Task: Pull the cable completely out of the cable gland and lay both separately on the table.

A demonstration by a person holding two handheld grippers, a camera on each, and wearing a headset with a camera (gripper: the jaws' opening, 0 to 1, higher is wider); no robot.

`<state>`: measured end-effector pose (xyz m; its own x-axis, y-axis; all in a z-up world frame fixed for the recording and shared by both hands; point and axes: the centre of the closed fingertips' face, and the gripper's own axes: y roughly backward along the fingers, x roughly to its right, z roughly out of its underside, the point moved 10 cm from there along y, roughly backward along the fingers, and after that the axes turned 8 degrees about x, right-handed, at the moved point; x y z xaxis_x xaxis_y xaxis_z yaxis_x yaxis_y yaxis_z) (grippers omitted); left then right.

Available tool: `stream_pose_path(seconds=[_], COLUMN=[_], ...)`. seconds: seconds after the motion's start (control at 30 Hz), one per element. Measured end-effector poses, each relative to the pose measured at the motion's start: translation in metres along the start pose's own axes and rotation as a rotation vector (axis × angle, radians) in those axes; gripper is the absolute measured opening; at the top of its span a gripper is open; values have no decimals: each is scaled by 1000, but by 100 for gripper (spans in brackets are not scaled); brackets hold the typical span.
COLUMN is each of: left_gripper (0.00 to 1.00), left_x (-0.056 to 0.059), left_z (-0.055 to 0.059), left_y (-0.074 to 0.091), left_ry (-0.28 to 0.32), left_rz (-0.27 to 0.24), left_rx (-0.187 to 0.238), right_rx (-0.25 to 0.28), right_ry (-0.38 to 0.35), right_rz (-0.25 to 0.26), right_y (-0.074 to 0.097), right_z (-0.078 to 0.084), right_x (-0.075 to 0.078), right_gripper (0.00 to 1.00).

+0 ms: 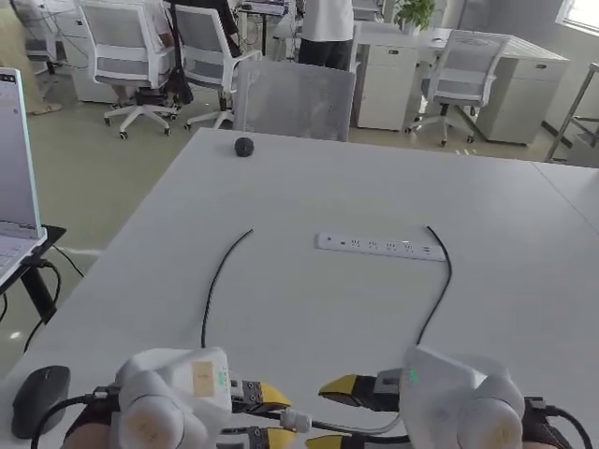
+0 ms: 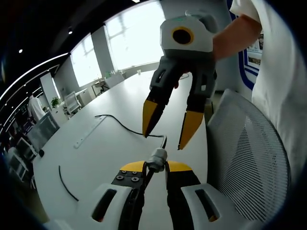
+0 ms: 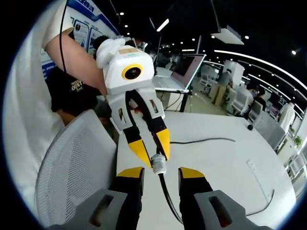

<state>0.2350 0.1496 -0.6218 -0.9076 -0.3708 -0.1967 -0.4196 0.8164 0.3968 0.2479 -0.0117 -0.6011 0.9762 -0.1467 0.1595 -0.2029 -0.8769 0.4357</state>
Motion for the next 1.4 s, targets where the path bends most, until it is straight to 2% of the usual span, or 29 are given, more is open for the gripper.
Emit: stream_pose_path(seconds=[0.1,0.13,0.2,0.27,0.43,0.7,0.93,1.1,1.2,1.3,1.4], left_gripper=[16,16,16,16,16,16,15,15,15,15,15], left_x=[2,2,3,4,7,6,6,5,4,4,4], left_z=[-1,-2,-2,-2,-3,-6,-6,-6,-7,-7,-6], left_y=[0,-1,-1,-2,-4,-5,-5,-4,-3,-2,-1], left_ry=[-9,-13,-18,-26,-29,-40,-28,-16,-13,-12,-14], left_rz=[10,11,14,18,31,34,35,35,33,32,33], left_rx=[0,0,0,-6,-3,5,7,10,15,13,11], right_rx=[-26,-58,-74,-75,-71,-88,-97,-146,-106,-111,-115], right_ry=[-17,-25,-24,-12,-19,-6,5,62,27,40,86], right_rz=[-45,-72,-96,-94,-105,-126,-134,-142,-133,-138,-148], right_y=[-2,-2,-4,-4,-7,-11,-11,-11,-11,-12,-13], right_z=[2,4,4,4,2,2,3,8,2,2,1], right_x=[1,0,0,1,4,4,5,4,5,5,4], right_gripper=[23,20,13,11,17,10,9,9,9,9,9])
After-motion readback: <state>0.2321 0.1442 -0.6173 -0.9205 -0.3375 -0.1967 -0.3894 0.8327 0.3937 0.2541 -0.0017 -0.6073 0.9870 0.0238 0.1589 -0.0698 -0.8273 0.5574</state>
